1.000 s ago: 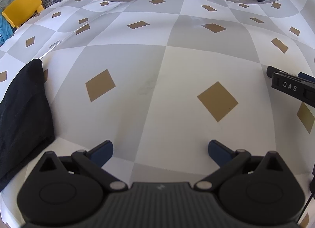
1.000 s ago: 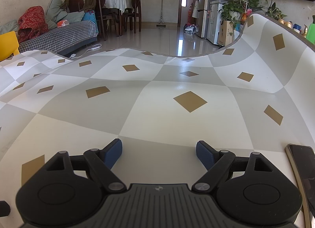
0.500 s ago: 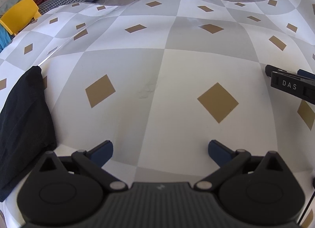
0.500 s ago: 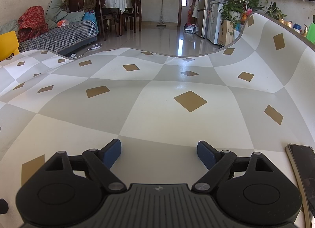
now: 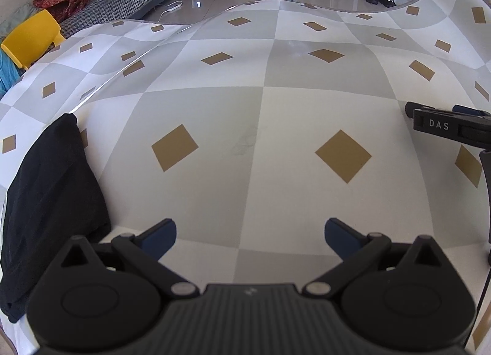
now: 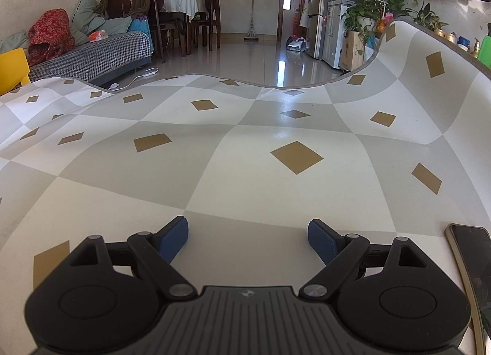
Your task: Fold clothes
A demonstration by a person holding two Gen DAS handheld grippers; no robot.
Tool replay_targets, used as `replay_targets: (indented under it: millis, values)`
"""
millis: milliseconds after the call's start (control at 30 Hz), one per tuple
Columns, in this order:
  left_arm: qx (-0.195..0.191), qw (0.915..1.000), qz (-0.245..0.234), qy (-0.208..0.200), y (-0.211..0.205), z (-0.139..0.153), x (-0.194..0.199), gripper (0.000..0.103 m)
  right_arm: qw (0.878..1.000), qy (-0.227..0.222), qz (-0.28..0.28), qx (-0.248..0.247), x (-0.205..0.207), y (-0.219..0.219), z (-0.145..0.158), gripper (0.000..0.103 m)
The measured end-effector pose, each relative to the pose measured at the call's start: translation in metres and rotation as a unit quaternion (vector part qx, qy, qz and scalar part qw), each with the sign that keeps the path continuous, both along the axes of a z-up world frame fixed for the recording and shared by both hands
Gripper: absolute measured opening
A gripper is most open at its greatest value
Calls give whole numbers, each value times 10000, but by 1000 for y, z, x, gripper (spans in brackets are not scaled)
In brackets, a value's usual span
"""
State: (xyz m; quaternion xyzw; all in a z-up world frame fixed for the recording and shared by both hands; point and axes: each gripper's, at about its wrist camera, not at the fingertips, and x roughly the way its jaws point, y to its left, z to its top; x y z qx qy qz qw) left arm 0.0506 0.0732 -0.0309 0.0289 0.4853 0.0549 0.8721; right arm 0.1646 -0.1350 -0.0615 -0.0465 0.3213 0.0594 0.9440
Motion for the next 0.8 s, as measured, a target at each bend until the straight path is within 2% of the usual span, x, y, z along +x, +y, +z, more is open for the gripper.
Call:
replay_targets:
  millis: [133,433,800]
  values:
    - [-54,10000,0,-74,2,1,-1,103,10000,1,0,0,0,0,0,85]
    - [-334,9993,146,28,2,-5,3,103,10000,1,0,1,0,0,0,85]
    - [-215,9998,1,-23,-10,-3,0,103,10000,2,0,1,0,0,0,85]
